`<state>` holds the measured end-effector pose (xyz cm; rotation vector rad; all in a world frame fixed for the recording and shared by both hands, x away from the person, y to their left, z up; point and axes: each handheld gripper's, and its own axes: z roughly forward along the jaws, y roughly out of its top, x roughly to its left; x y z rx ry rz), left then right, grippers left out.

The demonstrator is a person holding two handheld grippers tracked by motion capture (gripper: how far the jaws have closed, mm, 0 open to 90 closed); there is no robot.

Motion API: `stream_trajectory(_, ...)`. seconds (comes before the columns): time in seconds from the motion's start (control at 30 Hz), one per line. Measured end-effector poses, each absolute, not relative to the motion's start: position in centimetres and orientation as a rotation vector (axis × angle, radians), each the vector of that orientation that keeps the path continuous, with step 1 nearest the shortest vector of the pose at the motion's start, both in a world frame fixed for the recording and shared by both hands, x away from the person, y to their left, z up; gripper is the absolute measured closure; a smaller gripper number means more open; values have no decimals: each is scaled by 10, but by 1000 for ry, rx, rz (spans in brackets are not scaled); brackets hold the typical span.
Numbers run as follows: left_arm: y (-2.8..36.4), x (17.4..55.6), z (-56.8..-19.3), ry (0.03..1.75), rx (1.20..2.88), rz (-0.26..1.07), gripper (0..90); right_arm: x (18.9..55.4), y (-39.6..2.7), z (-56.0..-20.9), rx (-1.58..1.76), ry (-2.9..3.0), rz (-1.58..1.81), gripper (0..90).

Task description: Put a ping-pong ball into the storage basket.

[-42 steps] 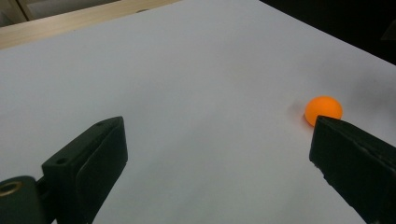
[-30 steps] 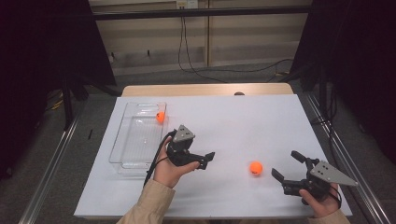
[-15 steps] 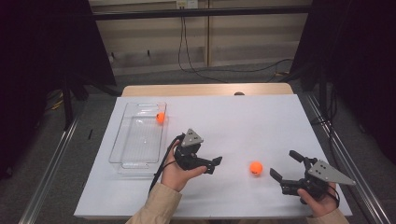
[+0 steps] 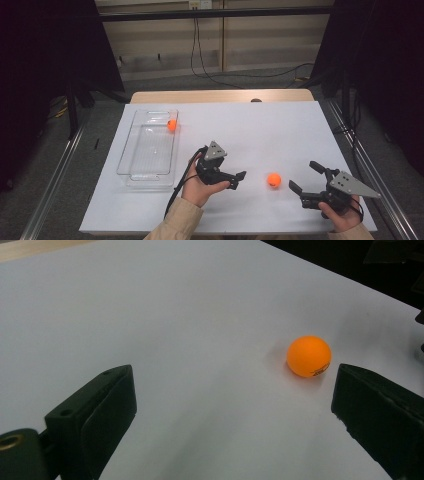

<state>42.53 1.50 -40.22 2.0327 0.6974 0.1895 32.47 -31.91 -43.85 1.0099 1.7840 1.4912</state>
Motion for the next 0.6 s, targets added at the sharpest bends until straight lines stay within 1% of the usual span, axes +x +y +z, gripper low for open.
stream_trajectory(0.6,-2,423,-410,670,2035,178,44,324,-320,-438,1015,1779,1489,37)
